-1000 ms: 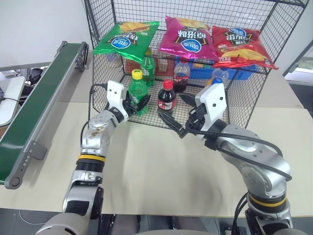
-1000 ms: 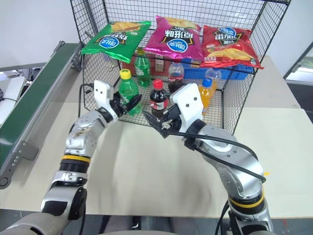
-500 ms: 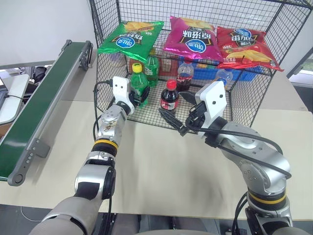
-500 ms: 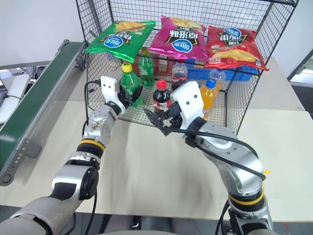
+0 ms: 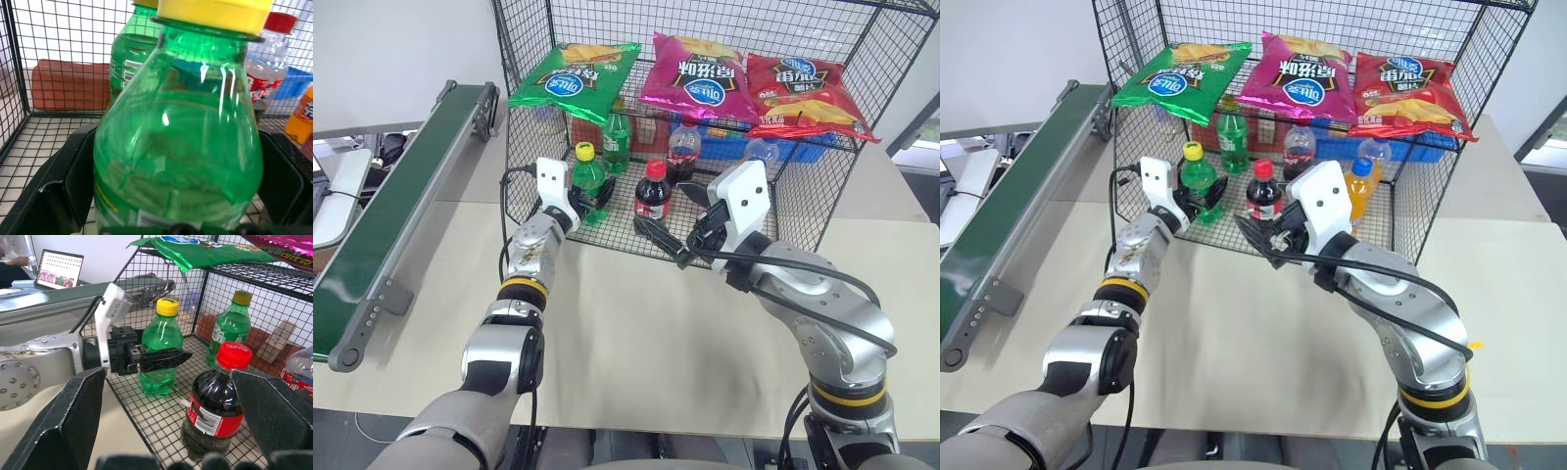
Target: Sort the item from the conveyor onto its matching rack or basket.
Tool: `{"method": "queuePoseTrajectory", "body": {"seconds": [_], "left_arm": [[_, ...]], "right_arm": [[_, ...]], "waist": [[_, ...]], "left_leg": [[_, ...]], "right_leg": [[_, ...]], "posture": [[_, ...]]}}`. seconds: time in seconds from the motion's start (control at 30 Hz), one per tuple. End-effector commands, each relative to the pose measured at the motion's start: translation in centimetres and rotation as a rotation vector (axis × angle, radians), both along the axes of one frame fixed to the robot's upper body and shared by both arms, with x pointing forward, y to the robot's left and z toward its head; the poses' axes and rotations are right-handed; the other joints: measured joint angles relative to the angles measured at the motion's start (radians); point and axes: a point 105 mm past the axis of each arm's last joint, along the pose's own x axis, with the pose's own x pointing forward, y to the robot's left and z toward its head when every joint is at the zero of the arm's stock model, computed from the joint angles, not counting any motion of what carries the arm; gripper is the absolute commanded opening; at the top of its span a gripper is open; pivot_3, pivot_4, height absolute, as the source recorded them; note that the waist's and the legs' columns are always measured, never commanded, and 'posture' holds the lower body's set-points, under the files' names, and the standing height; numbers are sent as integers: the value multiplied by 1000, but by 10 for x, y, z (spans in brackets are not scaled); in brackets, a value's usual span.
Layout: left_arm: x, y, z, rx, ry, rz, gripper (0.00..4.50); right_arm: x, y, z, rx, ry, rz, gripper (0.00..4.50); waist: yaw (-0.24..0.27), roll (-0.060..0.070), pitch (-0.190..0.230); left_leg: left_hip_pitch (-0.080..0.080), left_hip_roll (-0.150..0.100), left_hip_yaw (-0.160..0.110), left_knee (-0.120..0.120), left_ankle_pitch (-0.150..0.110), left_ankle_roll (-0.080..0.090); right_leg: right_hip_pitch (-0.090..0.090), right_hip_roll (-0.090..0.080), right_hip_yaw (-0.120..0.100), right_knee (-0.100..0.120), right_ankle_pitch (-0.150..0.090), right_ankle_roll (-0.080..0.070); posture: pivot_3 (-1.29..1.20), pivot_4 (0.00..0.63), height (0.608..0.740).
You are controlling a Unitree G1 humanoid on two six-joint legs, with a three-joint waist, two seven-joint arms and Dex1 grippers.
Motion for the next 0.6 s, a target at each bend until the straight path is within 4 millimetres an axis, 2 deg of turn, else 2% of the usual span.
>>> {"method": "queuePoseTrajectory", "body": {"seconds": [0.03, 0.3, 0.37, 0.5, 0.6], "left_arm": [[-12, 18, 13, 45, -46, -6, 4457], [-56, 40, 24, 142, 3, -108, 4457], [-72, 47, 29, 210, 37, -176, 4457], [-98, 73, 56, 433, 47, -243, 4457], [-104, 80, 76, 481, 39, -260, 4457]], "right_arm": [[0, -3, 14, 22, -68, 6, 4500], [-1, -14, 7, 6, -55, 7, 4500], [-3, -19, 3, -12, -47, 8, 4500], [-10, -37, 0, -63, -32, 29, 4500], [-15, -44, 2, -80, -24, 49, 4500]], "waist": [[-3, 0, 0], [2, 1, 0], [3, 1, 0], [-5, 1, 0], [-4, 4, 1]], "left_leg": [[0, 0, 0, 0, 0, 0], [0, 1, -1, 0, 1, -2], [0, 1, -1, 0, 1, -1], [0, 2, -1, -1, 1, -1], [3, 2, -2, -1, 1, -1]], "right_leg": [[0, 0, 0, 0, 0, 0], [0, 0, 0, 1, 0, 0], [0, 0, 0, 1, 0, 0], [0, 1, 0, -1, 0, 0], [1, 0, 0, 0, 0, 0]], "posture": [[0, 150, 740], [0, 150, 740], [0, 150, 740], [0, 150, 740], [0, 150, 740]]}}
